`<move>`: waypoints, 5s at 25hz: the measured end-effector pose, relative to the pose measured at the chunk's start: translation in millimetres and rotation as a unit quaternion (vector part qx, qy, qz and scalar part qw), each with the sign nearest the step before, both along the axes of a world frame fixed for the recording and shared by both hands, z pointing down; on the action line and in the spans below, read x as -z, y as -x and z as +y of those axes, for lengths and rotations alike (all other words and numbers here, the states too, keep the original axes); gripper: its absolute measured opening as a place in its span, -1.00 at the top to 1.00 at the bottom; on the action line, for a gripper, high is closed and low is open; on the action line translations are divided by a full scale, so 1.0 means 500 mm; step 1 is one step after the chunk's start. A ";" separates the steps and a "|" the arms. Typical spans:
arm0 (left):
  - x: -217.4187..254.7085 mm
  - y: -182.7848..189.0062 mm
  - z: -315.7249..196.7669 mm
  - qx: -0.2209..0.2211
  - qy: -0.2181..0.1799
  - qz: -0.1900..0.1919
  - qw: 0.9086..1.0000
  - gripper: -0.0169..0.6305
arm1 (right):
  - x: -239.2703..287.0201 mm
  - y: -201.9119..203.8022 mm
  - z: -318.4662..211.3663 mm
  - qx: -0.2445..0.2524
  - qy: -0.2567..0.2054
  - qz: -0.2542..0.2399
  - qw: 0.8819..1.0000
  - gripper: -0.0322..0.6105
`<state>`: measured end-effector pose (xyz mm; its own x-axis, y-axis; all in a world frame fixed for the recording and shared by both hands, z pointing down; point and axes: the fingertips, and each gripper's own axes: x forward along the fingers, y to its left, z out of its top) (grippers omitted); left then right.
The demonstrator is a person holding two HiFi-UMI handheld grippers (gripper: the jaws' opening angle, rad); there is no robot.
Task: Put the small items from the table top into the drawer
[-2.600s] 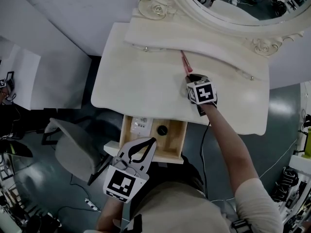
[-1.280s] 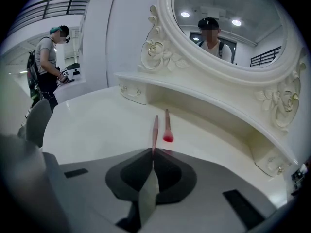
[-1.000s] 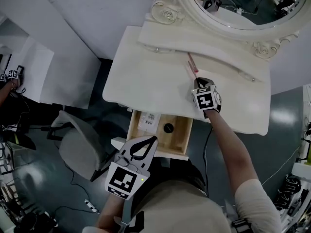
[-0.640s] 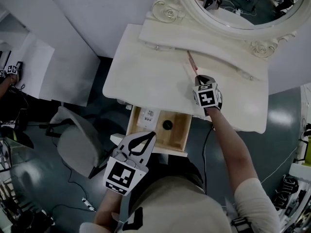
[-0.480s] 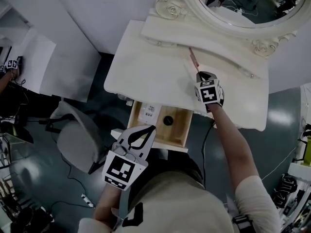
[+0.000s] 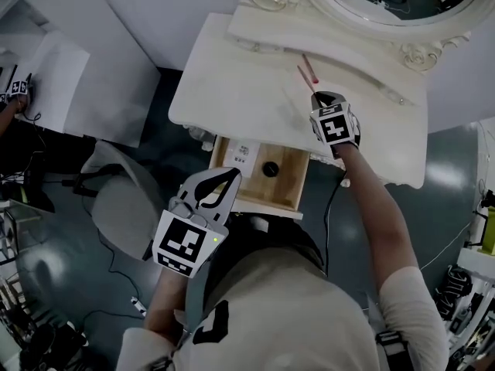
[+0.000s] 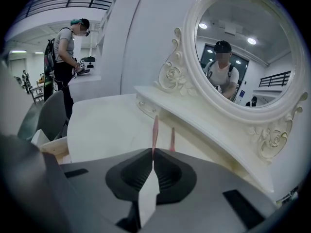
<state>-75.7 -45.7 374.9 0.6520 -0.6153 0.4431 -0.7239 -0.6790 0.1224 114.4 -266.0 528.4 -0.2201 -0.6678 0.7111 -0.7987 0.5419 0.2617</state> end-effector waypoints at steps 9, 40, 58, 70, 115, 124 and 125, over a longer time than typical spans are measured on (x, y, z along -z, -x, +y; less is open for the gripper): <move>0.015 0.012 0.010 -0.015 -0.013 0.003 1.000 0.77 | 0.022 0.012 0.026 0.013 -0.012 0.022 1.000 0.79; 0.037 0.065 0.039 -0.048 -0.034 0.029 0.998 0.77 | 0.103 0.096 0.160 -0.002 -0.019 -0.047 0.999 0.79; 0.017 0.071 0.074 -0.045 -0.022 0.017 0.999 0.77 | 0.088 0.198 0.286 0.088 0.001 -0.081 0.993 0.79; 0.008 0.065 0.081 -0.046 -0.012 0.017 0.999 0.77 | 0.059 0.225 0.324 0.117 0.033 -0.109 0.987 0.79; -0.069 0.107 0.075 -0.006 0.040 -0.002 0.999 0.77 | -0.207 0.326 0.443 0.199 0.216 -0.089 0.952 0.79; -0.082 0.093 0.080 -0.010 0.050 -0.006 0.999 0.77 | -0.280 0.323 0.475 0.187 0.263 -0.088 0.942 0.79; -0.082 0.094 0.081 -0.010 0.051 -0.006 0.999 0.77 | -0.286 0.324 0.482 0.190 0.271 -0.088 0.940 0.79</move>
<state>-122.6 -5.5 415.8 0.6578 -0.5538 0.5106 -0.7122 -0.6778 0.1824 -47.8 -25.2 671.6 -0.5157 -0.0685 0.8540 -0.5258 0.8123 -0.2523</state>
